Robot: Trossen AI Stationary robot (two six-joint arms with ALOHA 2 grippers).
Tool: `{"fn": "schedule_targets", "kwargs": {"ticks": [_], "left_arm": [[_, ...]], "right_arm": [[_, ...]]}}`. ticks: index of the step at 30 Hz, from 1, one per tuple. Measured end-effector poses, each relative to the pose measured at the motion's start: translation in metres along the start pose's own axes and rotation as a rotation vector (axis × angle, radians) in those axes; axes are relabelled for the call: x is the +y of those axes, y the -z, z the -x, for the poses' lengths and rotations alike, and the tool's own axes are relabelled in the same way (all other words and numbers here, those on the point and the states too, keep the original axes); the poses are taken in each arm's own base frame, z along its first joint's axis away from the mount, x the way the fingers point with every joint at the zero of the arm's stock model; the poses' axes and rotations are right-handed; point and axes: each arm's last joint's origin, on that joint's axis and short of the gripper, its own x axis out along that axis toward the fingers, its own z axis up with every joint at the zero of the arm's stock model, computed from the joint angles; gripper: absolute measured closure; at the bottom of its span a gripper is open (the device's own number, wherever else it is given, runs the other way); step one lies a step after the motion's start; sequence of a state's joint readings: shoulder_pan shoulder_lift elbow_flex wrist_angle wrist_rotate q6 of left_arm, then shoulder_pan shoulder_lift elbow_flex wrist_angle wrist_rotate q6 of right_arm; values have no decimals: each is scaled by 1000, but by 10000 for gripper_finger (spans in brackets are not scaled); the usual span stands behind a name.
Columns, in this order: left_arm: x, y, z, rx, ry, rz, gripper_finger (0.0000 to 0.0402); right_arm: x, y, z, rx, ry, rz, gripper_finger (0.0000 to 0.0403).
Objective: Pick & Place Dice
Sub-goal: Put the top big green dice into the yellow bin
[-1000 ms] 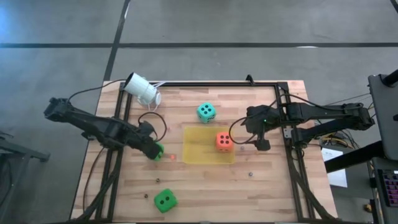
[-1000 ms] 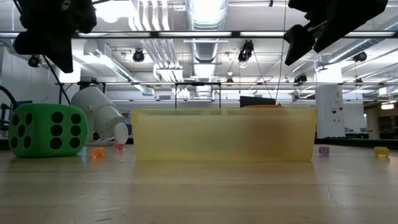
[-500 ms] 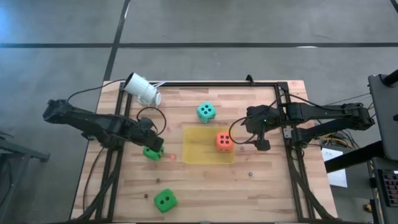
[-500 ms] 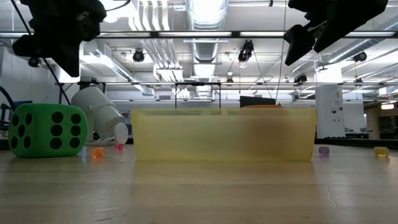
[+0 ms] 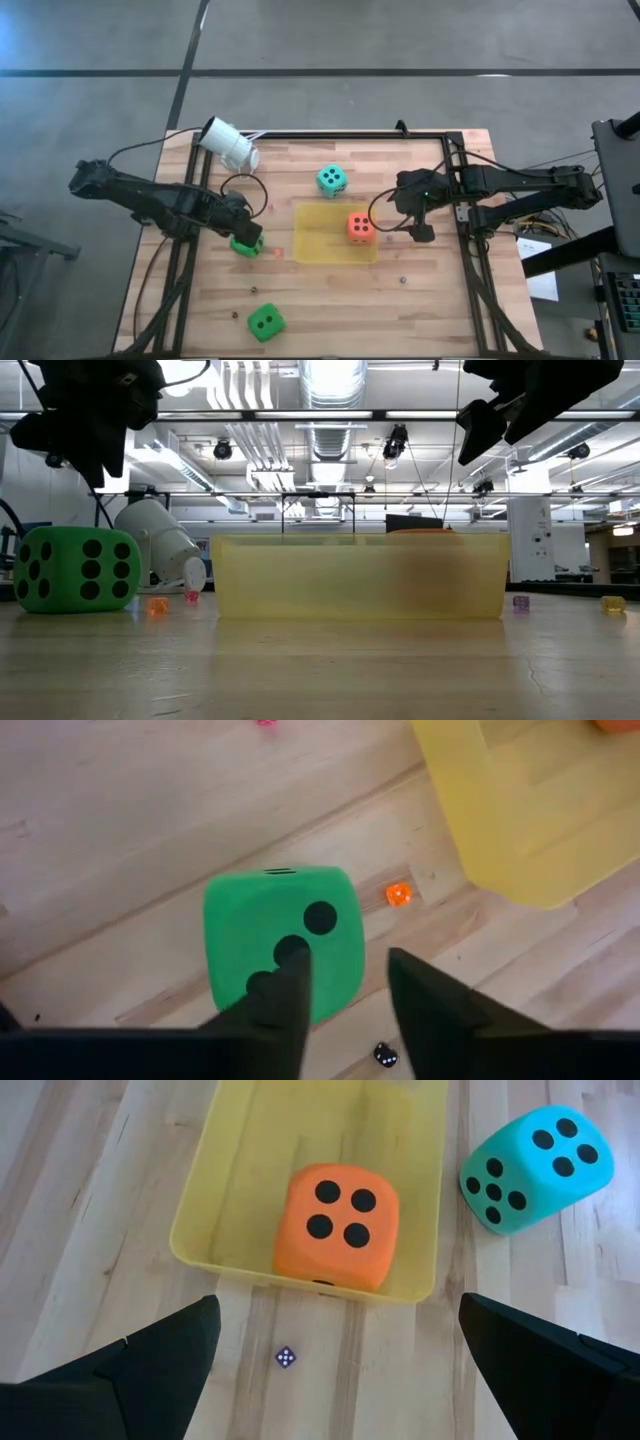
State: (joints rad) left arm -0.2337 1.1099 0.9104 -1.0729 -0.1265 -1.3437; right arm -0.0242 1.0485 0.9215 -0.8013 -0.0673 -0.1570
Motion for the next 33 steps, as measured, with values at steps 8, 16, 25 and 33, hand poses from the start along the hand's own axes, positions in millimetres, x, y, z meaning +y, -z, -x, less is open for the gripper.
{"fn": "schedule_targets", "kwargs": {"ticks": [8,16,25,33], "left_arm": [[1,1,-2,27,0,-1,85],[12,6,-18,57,-65,15,18],[14,8,-24,57,-63,-5,5],[18,11,-42,51,-39,9,2]], "right_arm": [[0,0,0,0,0,0,3],[0,0,0,0,0,0,3],[0,0,0,0,0,0,3],[0,0,0,0,0,0,3]]}}
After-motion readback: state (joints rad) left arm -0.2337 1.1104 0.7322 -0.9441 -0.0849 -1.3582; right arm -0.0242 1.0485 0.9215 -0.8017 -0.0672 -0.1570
